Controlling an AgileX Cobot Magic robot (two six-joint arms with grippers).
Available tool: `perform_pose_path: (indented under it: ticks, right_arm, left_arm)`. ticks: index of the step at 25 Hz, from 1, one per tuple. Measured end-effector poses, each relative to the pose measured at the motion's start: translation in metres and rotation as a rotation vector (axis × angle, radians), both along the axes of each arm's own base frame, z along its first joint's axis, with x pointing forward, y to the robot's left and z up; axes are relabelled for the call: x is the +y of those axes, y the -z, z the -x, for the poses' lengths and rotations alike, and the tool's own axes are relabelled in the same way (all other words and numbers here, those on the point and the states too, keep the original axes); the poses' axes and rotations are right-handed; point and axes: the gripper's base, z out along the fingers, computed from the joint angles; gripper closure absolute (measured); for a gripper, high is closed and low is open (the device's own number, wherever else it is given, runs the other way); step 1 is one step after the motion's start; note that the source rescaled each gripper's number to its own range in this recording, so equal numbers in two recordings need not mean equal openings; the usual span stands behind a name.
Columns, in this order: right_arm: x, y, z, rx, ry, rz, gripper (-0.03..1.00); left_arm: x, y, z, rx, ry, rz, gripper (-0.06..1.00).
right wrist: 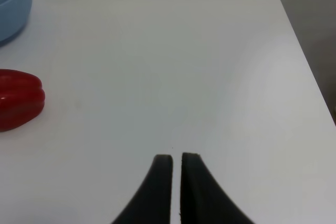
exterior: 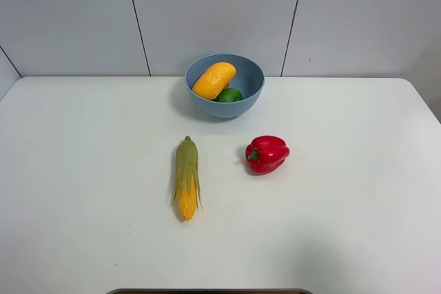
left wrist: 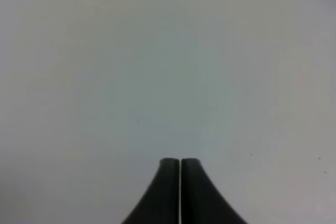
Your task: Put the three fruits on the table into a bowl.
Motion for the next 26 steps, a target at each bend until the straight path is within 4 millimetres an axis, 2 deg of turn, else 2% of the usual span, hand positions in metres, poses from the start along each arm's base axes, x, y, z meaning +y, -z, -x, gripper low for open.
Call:
perform_pose_path:
  ticks: [10,26]
  right_arm:
    - [0.0,0.0,0.0,0.0,0.0,0.0,0.97]
    - [0.0,0.0,0.0,0.0,0.0,0.0,0.97]
  left_arm:
    - [0.0,0.0002,-0.0001,0.0,-0.004,0.0,0.94]
    - [-0.0002,-0.0001,0.0013,-0.005,-0.163,0.0,0.94]
